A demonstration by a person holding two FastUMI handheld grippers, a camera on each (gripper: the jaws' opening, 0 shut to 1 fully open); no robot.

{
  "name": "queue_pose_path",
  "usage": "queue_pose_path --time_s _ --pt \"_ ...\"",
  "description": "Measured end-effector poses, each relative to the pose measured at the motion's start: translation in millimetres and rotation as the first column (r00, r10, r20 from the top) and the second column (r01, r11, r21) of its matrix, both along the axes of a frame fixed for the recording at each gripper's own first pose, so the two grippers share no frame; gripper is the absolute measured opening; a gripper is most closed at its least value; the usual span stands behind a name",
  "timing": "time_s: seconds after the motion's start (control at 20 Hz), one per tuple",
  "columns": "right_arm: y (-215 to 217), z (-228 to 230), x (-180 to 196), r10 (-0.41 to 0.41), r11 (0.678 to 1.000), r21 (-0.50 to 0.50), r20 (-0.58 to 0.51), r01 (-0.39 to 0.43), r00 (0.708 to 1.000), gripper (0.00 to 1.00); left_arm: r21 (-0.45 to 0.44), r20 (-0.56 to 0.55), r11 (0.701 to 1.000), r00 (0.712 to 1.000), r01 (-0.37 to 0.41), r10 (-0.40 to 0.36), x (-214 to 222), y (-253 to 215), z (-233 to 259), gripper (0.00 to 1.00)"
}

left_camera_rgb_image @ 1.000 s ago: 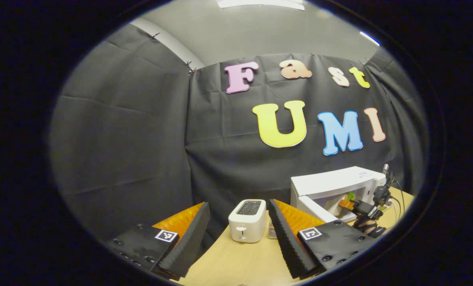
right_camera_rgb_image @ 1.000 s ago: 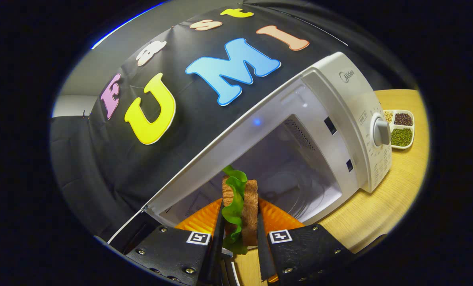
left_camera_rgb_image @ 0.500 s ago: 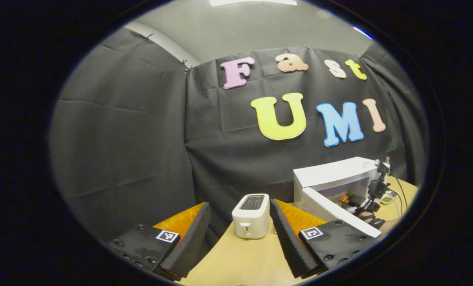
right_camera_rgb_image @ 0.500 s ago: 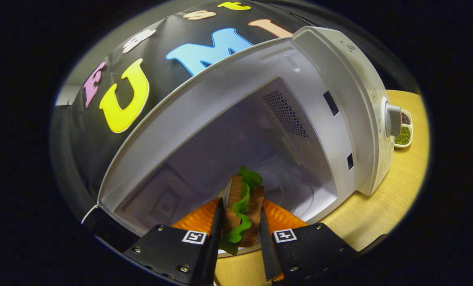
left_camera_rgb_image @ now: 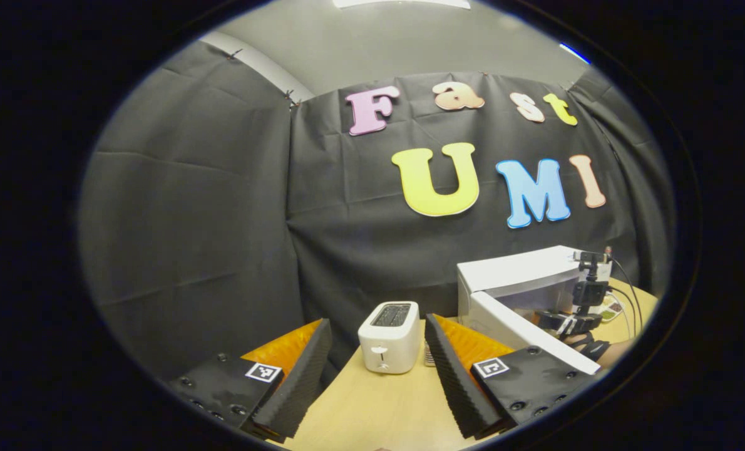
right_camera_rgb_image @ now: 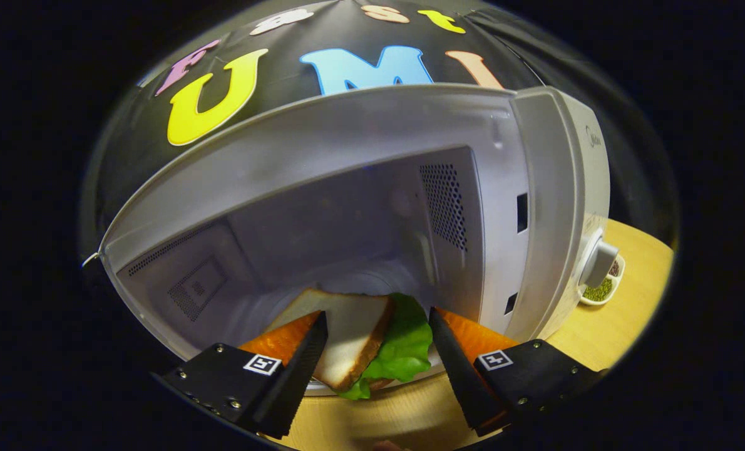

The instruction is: Open the microwave oven with the left hand, put the food in, and close the microwave oven.

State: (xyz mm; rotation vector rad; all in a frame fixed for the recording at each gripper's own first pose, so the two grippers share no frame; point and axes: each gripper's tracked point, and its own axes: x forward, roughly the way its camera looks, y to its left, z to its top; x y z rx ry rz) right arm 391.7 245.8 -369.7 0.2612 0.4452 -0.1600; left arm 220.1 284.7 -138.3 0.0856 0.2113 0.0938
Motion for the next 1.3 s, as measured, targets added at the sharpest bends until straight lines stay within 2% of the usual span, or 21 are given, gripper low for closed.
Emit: queue_pose_path --time_s 0.35,0.5,0.55,0.6,0.7,0.75,0.8,0.9,0.95,1.0,1.05,1.2,1.3 --pt "5 84 -44 0.167 0.979 -0.137 0.127 -0.150 0.978 0.98 -0.028 0.041 1.000 0.999 -0.011 0.013 -7 -10 -15 0.95" --pt "-2 133 -76 0.197 0.971 -0.171 0.183 -0.166 0.963 0.98 -0.045 0.039 0.998 0.999 -0.032 0.034 -14 -10 -25 0.95" --pt "-6 148 -87 0.202 0.970 -0.175 0.201 -0.167 0.959 0.98 -0.050 0.036 0.998 0.998 -0.041 0.043 -17 -10 -28 1.00" --pt "-9 162 -96 0.210 0.969 -0.176 0.219 -0.173 0.953 0.98 -0.051 0.035 0.998 0.998 -0.048 0.050 -20 -10 -32 0.95" --pt "-17 191 -119 0.225 0.966 -0.178 0.245 -0.184 0.943 0.98 -0.045 0.027 0.997 0.998 -0.061 0.062 -27 -11 -41 0.95" --pt "-20 203 -130 0.235 0.965 -0.178 0.256 -0.193 0.938 0.98 -0.041 0.021 0.997 0.998 -0.064 0.065 -30 -14 -45 1.00" --pt "-25 215 -141 0.242 0.963 -0.181 0.268 -0.198 0.933 0.98 -0.040 0.018 0.997 0.998 -0.060 0.061 -35 -18 -49 0.95" --pt "-35 239 -162 0.244 0.963 -0.183 0.299 -0.196 0.923 0.98 -0.038 0.005 0.997 0.998 -0.060 0.060 -42 -24 -58 0.95" --pt "-38 251 -173 0.249 0.963 -0.184 0.312 -0.199 0.917 0.98 -0.042 0.002 0.997 0.998 -0.062 0.062 -45 -28 -61 1.00" --pt "-42 260 -183 0.253 0.962 -0.187 0.321 -0.201 0.913 0.98 -0.049 -0.001 0.997 0.998 -0.063 0.063 -47 -31 -64 0.90" --pt "-47 270 -192 0.257 0.961 -0.188 0.328 -0.204 0.909 0.98 -0.055 -0.005 0.996 0.998 -0.066 0.066 -50 -35 -66 0.91" --pt "-57 295 -215 0.260 0.962 -0.174 0.355 -0.209 0.898 0.98 -0.065 -0.012 0.995 0.997 -0.074 0.073 -59 -43 -70 0.80" --pt "-63 305 -228 0.261 0.963 -0.164 0.371 -0.214 0.891 0.98 -0.056 -0.010 0.995 0.996 -0.089 0.088 -67 -44 -73 0.56"
